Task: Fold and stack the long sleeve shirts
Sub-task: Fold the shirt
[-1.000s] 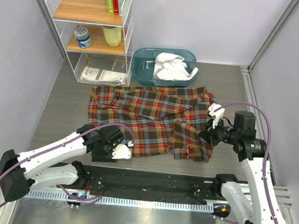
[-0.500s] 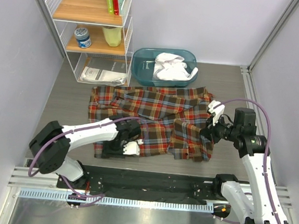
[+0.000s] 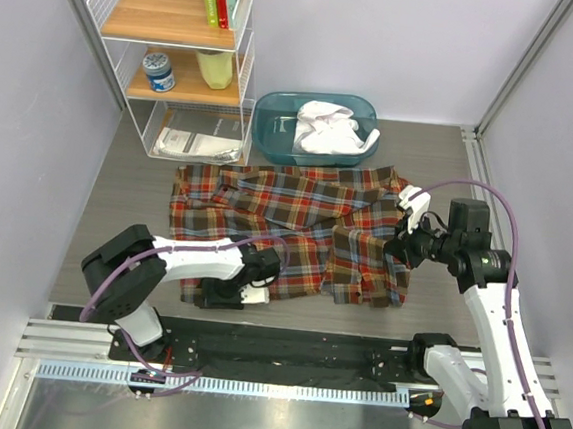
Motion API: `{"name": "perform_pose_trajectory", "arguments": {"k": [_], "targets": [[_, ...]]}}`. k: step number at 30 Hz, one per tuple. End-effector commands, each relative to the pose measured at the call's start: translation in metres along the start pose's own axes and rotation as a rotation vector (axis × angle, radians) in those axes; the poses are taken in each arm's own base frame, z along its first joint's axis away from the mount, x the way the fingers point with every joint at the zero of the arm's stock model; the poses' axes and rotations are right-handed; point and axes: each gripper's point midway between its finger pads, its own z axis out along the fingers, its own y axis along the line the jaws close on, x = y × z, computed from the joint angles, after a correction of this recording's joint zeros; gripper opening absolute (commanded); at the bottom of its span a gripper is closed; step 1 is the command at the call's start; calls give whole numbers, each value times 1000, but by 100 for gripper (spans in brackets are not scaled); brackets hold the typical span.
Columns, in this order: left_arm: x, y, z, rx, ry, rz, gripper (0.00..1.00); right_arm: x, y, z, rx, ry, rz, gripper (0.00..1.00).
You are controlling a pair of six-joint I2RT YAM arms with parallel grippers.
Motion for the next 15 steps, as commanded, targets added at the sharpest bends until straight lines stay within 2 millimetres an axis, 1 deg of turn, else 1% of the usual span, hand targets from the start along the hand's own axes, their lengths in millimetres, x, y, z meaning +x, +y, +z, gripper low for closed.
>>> {"name": "perform_pose_trajectory", "arguments": {"k": [1,5,7,9,11,12,15], "targets": [[-2,6,9,-54,10,-39,47,-23,-7,-7,27,-54,-69,1],[-7,3,13,-49,-3,-64,47,-26,-8,-8,31,-58,-75,1],[-6,-1,17,-40,7,-61,47,-26,-8,-8,32,-56,-72,1],[-8,-1,16,-44,-10,-59,47,-26,-9,-7,32,-54,-73,1],[-7,-4,17,-47,-14,-51,46,-25,-9,-7,33,-53,-72,1],[-6,-5,19,-41,-11,-41,43,-26,-9,-7,32,-54,-73,1],[-6,-6,19,-38,-14,-32,42,-25,-9,-7,33,-52,-71,1]]}}
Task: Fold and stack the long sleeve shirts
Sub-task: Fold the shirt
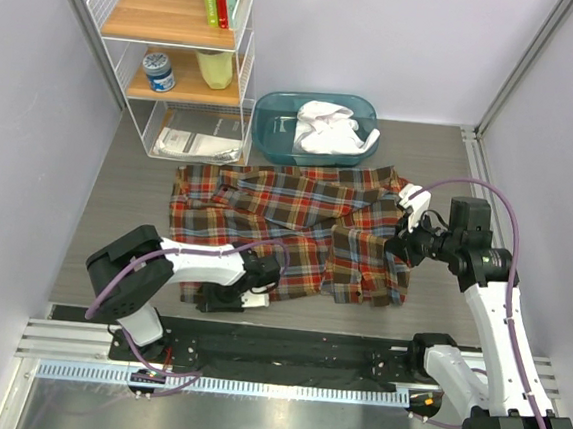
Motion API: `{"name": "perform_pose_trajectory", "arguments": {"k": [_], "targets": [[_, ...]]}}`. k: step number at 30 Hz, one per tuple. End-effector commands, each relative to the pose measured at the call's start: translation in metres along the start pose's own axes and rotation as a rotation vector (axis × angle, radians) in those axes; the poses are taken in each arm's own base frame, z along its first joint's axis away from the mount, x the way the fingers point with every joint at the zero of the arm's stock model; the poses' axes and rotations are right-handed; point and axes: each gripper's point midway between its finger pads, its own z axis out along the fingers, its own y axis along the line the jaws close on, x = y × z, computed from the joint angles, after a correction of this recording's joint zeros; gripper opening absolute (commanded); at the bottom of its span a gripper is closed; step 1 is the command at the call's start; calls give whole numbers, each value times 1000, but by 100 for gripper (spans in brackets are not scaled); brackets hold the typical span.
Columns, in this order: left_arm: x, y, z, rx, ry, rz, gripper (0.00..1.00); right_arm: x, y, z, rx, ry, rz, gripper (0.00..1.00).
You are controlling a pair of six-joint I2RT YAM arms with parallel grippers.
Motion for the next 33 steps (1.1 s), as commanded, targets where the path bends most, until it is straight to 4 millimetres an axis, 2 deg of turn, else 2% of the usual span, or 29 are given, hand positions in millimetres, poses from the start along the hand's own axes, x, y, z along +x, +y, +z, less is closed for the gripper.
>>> {"name": "perform_pose_trajectory", "arguments": {"k": [1,4,5,6,7,9,14,16,19,23,27,29,30,33], "targets": [[-3,-1,0,-4,-25,1,42,-19,-7,-5,30,-44,-47,1],[0,0,0,-10,-15,-2,44,-19,-7,-6,29,-45,-48,1],[0,0,1,-14,-17,-4,42,-19,-6,-6,27,-45,-49,1],[1,0,0,-17,-24,-5,35,-20,-6,-6,30,-47,-50,1],[1,1,0,-26,-32,-3,22,-19,-6,-6,27,-45,-49,1],[1,3,-5,-36,-45,0,12,-21,-5,-8,26,-46,-49,1],[6,3,-28,-10,-69,32,1,-23,1,-17,28,-52,-81,1],[2,4,-43,4,-113,41,0,-24,1,-20,40,-53,-91,1],[10,6,-59,7,-123,96,0,-32,3,-29,57,-63,-118,1],[28,-6,-71,68,-120,143,0,-37,12,-43,60,-71,-154,1],[48,-19,-77,121,-115,186,0,-35,31,-59,34,-67,-191,1],[50,-20,-84,122,-152,192,0,-30,38,-65,22,-52,-201,1],[55,-25,-88,145,-152,205,0,-34,42,-72,32,-64,-220,1],[57,-22,-102,126,-203,213,0,-37,48,-82,37,-71,-255,1]]}}
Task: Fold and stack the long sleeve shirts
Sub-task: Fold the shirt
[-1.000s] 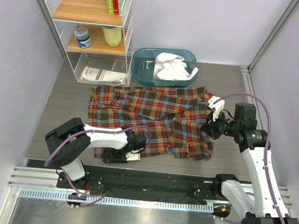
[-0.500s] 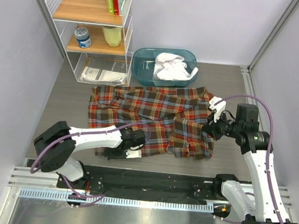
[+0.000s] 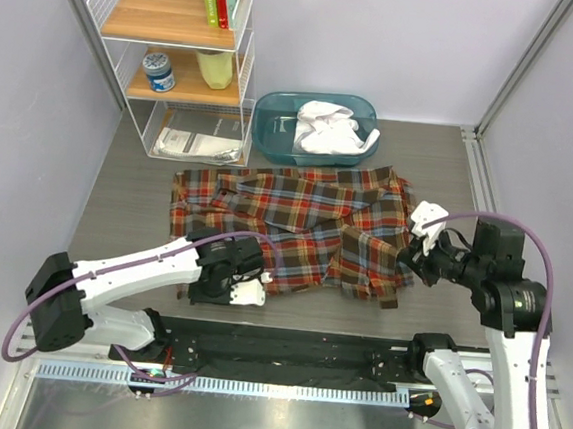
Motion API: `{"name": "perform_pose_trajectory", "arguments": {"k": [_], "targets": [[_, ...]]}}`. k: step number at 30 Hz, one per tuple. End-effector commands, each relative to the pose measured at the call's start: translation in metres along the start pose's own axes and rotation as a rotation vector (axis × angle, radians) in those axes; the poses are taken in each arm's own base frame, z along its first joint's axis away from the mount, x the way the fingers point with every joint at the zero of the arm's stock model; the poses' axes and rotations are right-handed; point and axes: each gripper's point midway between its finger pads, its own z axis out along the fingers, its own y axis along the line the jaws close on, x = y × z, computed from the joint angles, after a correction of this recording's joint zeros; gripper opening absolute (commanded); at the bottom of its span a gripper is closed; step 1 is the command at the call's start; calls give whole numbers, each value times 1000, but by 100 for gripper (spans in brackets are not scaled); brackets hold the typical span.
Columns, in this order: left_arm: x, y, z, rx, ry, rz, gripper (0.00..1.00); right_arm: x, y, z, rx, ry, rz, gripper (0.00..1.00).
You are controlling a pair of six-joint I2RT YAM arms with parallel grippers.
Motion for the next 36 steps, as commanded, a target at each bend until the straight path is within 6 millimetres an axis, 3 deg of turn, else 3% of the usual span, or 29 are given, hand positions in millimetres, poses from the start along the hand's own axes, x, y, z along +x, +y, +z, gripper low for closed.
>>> {"name": "perform_pose_trajectory", "arguments": {"k": [1,9,20,28,36], "targets": [[25,-14,-31,52,18,69,0,-14,10,-21,5,-27,-73,1],[36,39,-49,-22,3,55,0,-53,-41,0,40,-55,-104,1],[35,128,-41,-51,-7,62,0,-90,-118,54,52,-101,-163,1],[26,186,-26,-68,-18,103,0,-98,-160,105,39,-114,-176,1],[29,226,-7,-75,-11,77,0,-100,-178,152,38,-114,-235,1]]}}
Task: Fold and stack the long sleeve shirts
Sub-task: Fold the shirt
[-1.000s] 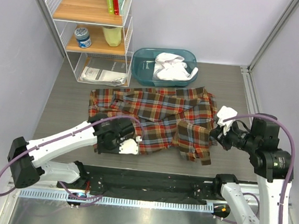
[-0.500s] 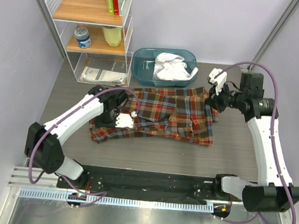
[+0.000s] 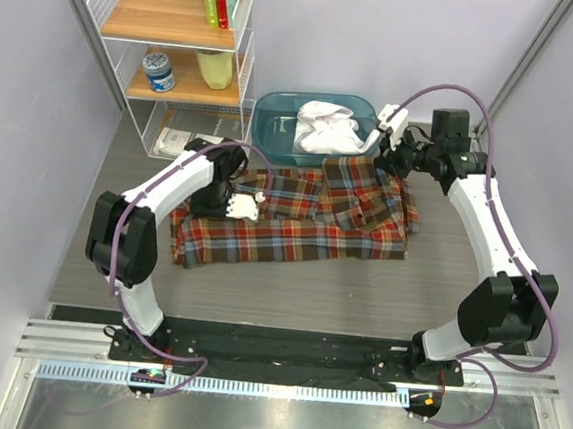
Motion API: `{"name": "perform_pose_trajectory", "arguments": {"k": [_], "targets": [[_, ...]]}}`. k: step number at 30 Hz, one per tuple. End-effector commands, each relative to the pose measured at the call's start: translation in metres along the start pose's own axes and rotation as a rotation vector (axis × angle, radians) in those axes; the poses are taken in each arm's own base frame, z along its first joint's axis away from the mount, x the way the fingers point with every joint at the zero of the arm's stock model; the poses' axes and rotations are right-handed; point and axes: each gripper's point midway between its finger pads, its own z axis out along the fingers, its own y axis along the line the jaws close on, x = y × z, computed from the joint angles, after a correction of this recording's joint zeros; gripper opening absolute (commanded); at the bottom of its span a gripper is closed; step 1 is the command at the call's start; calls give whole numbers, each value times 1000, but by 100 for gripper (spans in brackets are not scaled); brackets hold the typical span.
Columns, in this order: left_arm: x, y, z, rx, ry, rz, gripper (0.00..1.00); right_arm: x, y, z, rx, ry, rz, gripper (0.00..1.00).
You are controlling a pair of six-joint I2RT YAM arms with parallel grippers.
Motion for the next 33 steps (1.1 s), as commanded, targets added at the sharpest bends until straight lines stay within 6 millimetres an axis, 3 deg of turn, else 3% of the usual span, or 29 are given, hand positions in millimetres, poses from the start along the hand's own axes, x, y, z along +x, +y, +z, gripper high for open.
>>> {"name": "perform_pose_trajectory", "arguments": {"k": [1,8,14,17,18,20,21,22,23,24,26,27,28,31,33], "targets": [[4,28,-1,-57,-7,11,0,-35,-29,9,79,-86,-132,1],[3,39,8,-75,-18,-1,0,-37,-41,31,74,-89,-146,1],[1,58,20,-134,-36,-34,5,-22,-36,52,68,-54,-131,2],[9,79,22,-210,-77,-164,26,1,-42,61,121,20,-79,10],[23,86,19,-228,-92,-243,31,7,-46,61,145,49,-62,17],[30,80,12,-184,-179,-427,41,32,-53,56,199,164,-18,25],[46,80,-4,-174,-253,-530,44,40,-54,52,211,200,-5,33],[37,70,-13,-115,-370,-632,51,54,-51,46,216,259,24,38],[38,52,-19,-45,-424,-682,51,61,-48,39,219,286,38,41],[51,41,-26,-16,-471,-756,51,67,-47,32,230,308,63,46],[45,1,-39,93,-548,-801,51,79,-37,17,222,349,108,50],[46,-13,-38,124,-546,-814,50,83,-35,11,230,360,147,53],[41,-39,-32,180,-536,-814,47,90,-26,6,210,385,174,53],[32,-80,-16,281,-522,-810,42,102,0,-6,163,432,261,53],[33,-87,-7,299,-496,-820,40,103,17,-11,123,432,303,50]]}}
